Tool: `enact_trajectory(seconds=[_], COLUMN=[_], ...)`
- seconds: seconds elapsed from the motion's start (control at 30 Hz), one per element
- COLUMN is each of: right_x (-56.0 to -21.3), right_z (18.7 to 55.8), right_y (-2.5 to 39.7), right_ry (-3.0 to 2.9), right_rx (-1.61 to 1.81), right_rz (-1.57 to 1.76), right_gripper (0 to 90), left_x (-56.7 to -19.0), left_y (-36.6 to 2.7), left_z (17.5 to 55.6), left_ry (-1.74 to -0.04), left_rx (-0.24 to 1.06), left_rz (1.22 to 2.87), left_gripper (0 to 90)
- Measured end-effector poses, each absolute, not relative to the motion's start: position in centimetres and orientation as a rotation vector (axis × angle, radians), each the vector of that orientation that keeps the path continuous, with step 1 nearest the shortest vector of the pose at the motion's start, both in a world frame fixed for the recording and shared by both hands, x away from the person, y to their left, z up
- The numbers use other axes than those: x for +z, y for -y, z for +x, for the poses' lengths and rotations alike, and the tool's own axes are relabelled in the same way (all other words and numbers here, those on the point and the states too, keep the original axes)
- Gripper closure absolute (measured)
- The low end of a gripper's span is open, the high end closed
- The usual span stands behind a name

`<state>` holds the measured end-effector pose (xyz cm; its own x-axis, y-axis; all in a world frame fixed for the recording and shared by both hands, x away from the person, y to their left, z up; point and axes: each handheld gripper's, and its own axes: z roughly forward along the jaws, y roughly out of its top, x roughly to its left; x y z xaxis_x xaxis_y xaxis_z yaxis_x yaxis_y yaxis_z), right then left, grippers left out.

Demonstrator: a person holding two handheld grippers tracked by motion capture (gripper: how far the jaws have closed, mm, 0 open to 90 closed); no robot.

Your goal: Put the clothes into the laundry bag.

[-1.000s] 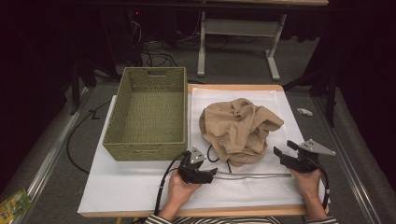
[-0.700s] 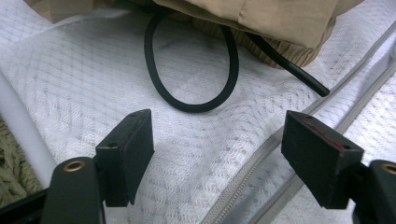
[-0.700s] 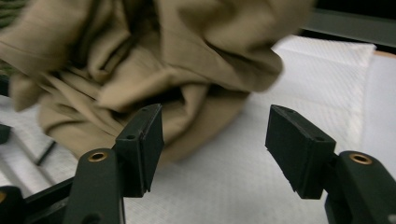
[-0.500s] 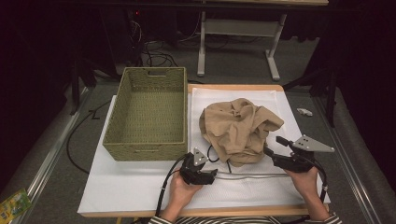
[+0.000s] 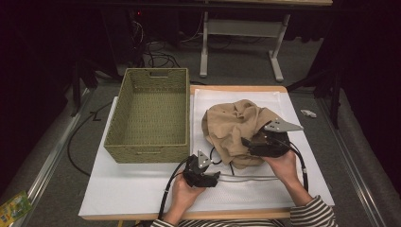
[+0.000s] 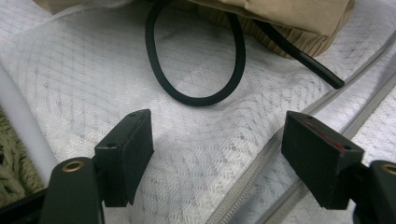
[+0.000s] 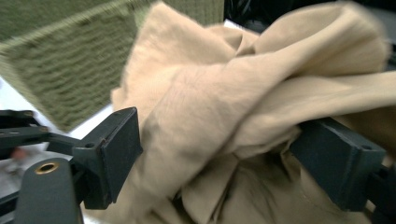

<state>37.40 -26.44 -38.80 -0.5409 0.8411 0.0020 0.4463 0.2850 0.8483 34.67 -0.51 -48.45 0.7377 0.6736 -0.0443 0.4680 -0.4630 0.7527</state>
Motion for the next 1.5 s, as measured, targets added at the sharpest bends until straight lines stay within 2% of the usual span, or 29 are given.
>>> enact_trajectory(seconds=[0.2,0.6,0.9,1.0,1.1,1.13,1.17,1.2,1.23,1.27,1.33,1.37,1.5], right_x=[-41.1,-43.5,-45.4,-46.4,-46.3,-46.3,-46.2,-46.2,-46.2,-46.1,-46.0,-45.9,-45.4], right_z=[39.3,40.5,40.8,40.8,41.0,41.0,41.0,41.0,41.0,41.0,41.0,40.9,40.7], right_y=[25.5,24.5,21.7,19.8,19.7,19.8,20.1,20.1,20.2,20.4,20.5,20.9,22.0], right_ry=[-2.175,-2.272,-2.413,-2.444,-2.461,-2.465,-2.473,-2.473,-2.475,-2.480,-2.479,-2.455,-2.424], right_rx=[1.073,1.039,0.962,0.859,0.858,0.864,0.868,0.868,0.868,0.870,0.866,0.869,0.876], right_rz=[1.206,1.206,1.123,1.033,1.040,1.038,1.031,1.031,1.028,1.014,0.996,0.993,0.999], right_gripper=[12.7,9.6,9.8,15.9,20.6,24.6,34.5,34.5,38.4,48.7,52.0,59.2,65.7], left_x=[-48.5,-48.5,-48.5,-48.5,-48.5,-48.5,-48.5,-48.5,-48.5,-48.5,-48.5,-48.5,-48.4], left_y=[0.6,0.6,0.6,0.6,0.7,0.7,0.7,0.7,0.7,0.7,0.7,0.7,0.8], left_z=[34.6,34.6,34.6,34.6,34.6,34.6,34.6,34.6,34.6,34.6,34.6,34.6,34.6], left_ry=[-0.853,-0.852,-0.849,-0.848,-0.848,-0.847,-0.847,-0.847,-0.847,-0.847,-0.845,-0.844,-0.839], left_rx=[0.339,0.340,0.346,0.346,0.347,0.348,0.348,0.348,0.348,0.349,0.349,0.348,0.351], left_rz=[2.149,2.151,2.157,2.158,2.158,2.159,2.159,2.158,2.159,2.160,2.159,2.161,2.170], left_gripper=[25.4,25.0,24.8,24.6,24.5,24.5,24.5,24.5,24.5,24.5,24.5,24.4,24.4])
